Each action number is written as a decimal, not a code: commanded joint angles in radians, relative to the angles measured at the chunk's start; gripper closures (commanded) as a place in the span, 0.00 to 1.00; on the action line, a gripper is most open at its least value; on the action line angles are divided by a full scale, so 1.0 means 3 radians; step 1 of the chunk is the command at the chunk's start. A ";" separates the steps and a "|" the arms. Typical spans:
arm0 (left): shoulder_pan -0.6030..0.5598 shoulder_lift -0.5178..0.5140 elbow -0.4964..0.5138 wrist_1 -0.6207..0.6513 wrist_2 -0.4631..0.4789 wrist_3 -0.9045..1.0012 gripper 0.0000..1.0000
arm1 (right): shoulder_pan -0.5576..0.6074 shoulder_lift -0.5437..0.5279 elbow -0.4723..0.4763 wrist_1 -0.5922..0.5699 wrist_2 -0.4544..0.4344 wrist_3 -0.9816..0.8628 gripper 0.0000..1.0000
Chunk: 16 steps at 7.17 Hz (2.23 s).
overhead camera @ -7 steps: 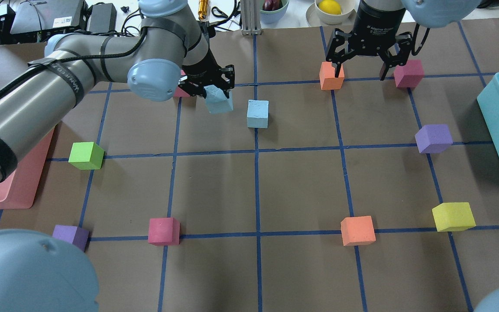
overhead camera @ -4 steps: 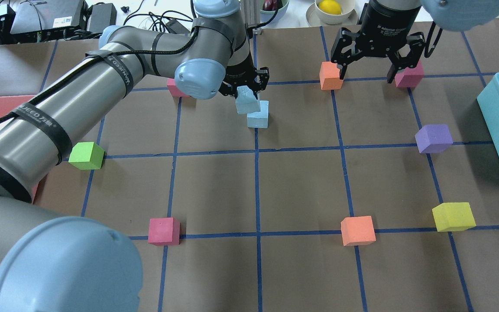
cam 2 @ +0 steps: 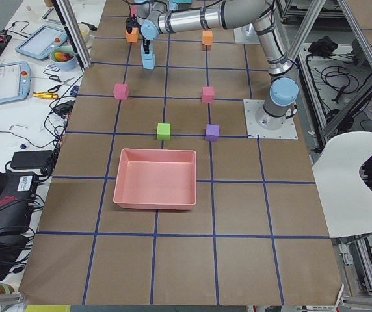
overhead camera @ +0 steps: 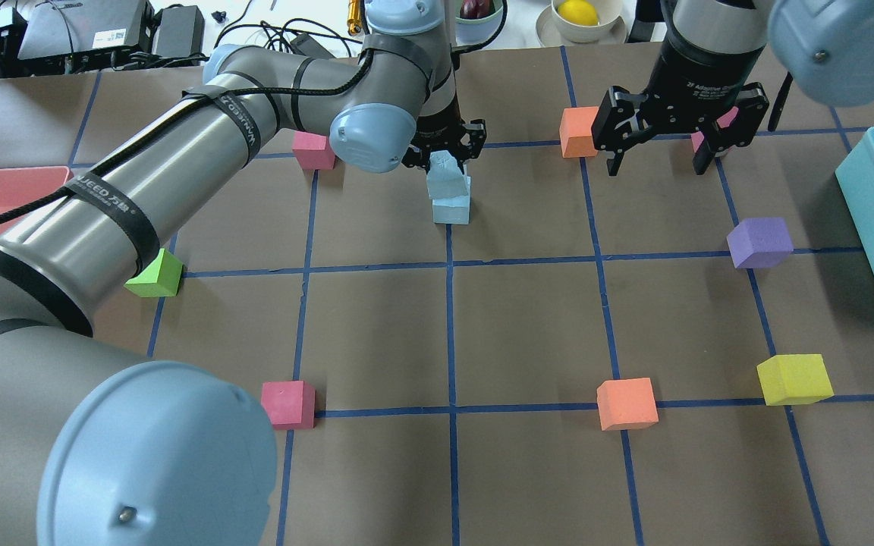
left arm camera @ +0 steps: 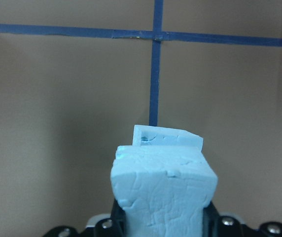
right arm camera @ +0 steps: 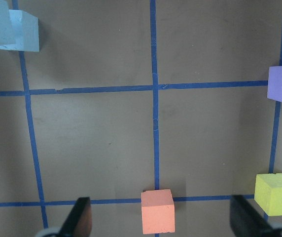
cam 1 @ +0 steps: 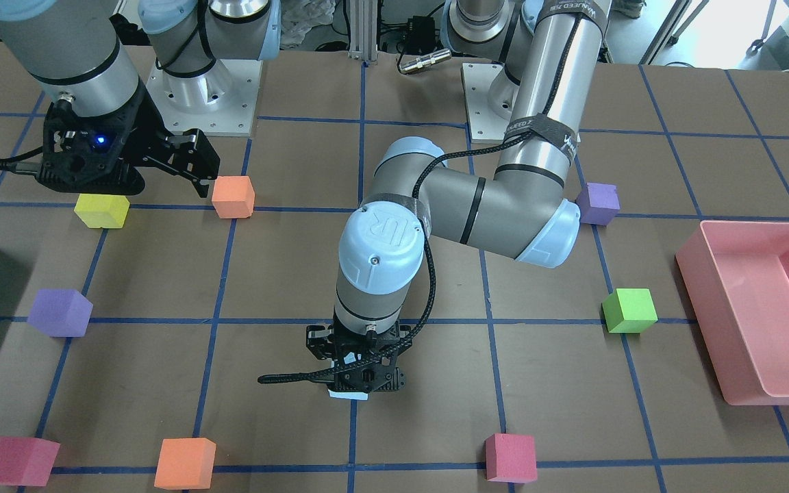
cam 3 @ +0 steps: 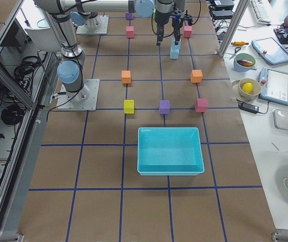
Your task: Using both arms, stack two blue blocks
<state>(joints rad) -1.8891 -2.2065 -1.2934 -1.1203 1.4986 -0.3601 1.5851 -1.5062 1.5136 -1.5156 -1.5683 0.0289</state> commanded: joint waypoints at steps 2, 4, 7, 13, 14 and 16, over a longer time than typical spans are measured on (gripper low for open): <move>-0.0002 -0.0085 0.0001 0.0022 -0.0005 0.0004 1.00 | -0.0007 -0.0123 0.0144 0.0010 0.0007 -0.0112 0.00; -0.0008 -0.0110 0.0001 0.0032 -0.0040 -0.0016 0.00 | -0.0007 -0.0123 0.0150 0.0015 -0.0003 -0.0112 0.00; 0.0023 0.0063 0.0021 -0.0014 -0.0041 0.0044 0.00 | -0.0032 -0.0118 0.0145 0.0147 -0.0039 -0.0239 0.00; 0.1193 0.1503 -0.0050 -0.2127 -0.0010 0.1921 0.00 | -0.0027 -0.0123 0.0145 0.0133 -0.0034 -0.0250 0.00; 0.1184 0.1794 -0.0141 -0.2242 0.0005 0.1825 0.00 | -0.0027 -0.0118 0.0150 0.0133 -0.0014 -0.0255 0.00; 0.1179 0.2169 -0.0483 -0.2116 0.0000 0.1712 0.02 | -0.0027 -0.0123 0.0145 0.0133 -0.0034 -0.0250 0.00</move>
<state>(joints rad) -1.5372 -1.6298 -1.3782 -1.7688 1.4979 0.1658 1.5769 -1.5423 1.5579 -1.4755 -1.5764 -0.0470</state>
